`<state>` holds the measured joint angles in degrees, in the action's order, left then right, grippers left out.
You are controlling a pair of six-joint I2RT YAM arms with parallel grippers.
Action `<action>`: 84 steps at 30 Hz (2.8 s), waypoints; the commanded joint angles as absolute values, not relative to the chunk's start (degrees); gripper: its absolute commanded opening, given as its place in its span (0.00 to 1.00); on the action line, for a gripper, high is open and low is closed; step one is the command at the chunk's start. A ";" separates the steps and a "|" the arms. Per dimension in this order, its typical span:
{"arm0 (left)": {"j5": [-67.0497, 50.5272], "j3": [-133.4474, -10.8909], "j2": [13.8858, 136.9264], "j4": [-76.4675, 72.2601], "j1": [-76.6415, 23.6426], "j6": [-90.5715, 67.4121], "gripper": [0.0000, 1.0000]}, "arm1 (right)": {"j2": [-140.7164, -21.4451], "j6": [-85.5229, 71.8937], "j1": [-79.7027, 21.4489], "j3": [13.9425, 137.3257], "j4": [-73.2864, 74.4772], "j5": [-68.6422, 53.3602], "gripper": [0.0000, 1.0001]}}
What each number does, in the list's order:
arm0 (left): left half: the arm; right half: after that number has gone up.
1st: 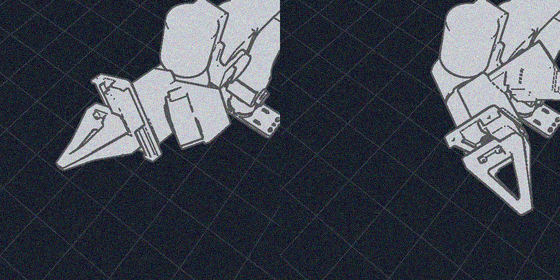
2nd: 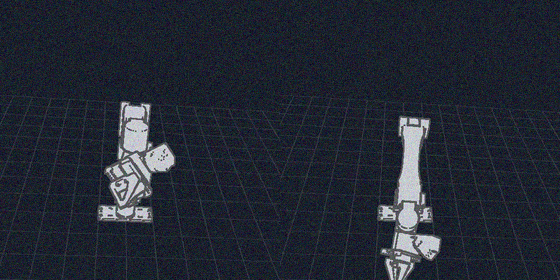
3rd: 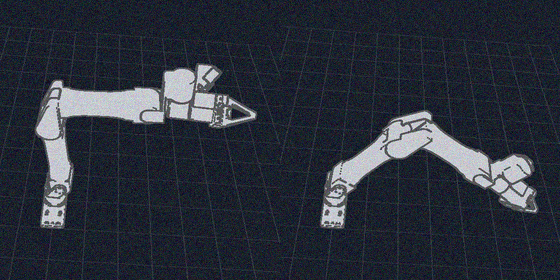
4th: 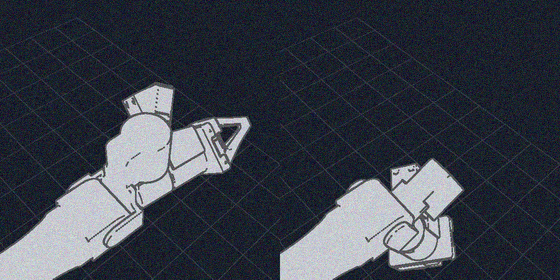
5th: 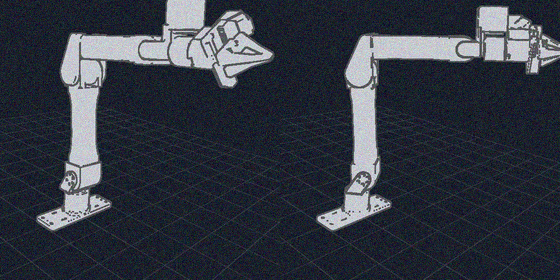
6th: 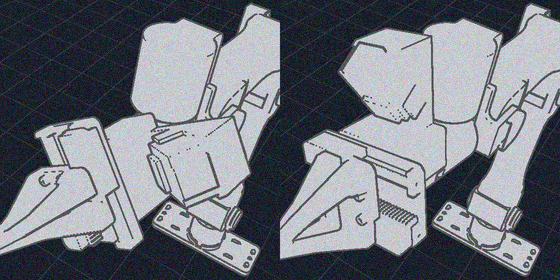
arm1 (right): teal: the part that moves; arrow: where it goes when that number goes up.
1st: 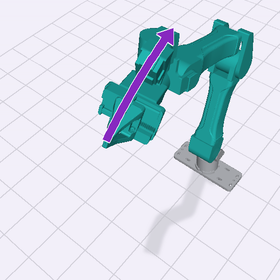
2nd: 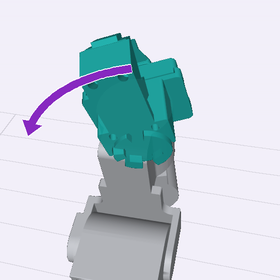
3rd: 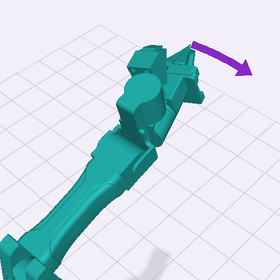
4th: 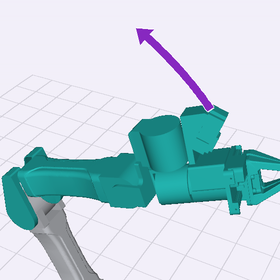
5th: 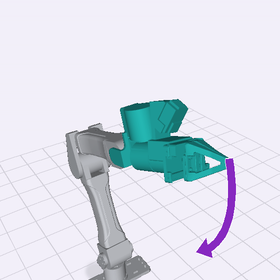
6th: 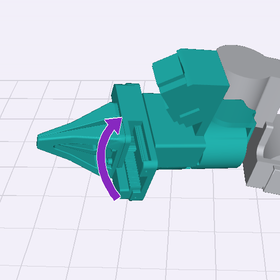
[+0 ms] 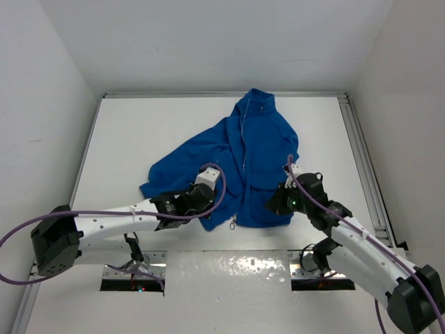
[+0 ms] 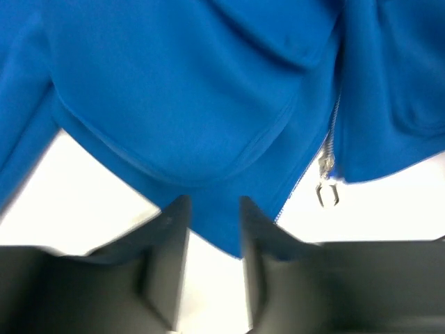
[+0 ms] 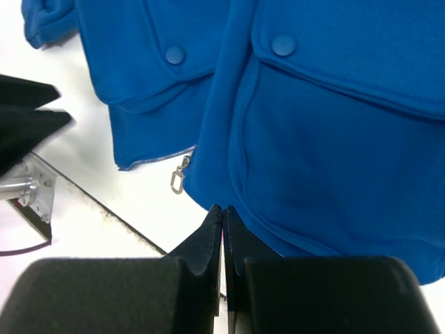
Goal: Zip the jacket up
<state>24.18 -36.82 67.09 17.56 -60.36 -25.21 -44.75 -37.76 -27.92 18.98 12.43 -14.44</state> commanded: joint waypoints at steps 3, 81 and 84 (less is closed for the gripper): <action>19.52 -37.88 69.69 16.79 -60.91 -22.69 0.41 | -43.77 -37.18 -28.65 18.98 9.23 -16.00 0.00; 16.61 -19.09 80.50 -47.43 -54.05 -68.11 0.00 | -51.15 -53.25 -39.20 19.70 -7.88 -13.71 0.21; 15.21 -16.97 81.21 -54.31 -54.05 -69.52 0.00 | -49.22 -56.51 -39.20 15.39 -12.81 -12.75 0.43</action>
<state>14.02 -18.31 80.66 -38.87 -54.63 -62.17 -50.78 -52.69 -38.89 17.45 -4.80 -14.48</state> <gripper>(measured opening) 0.023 0.406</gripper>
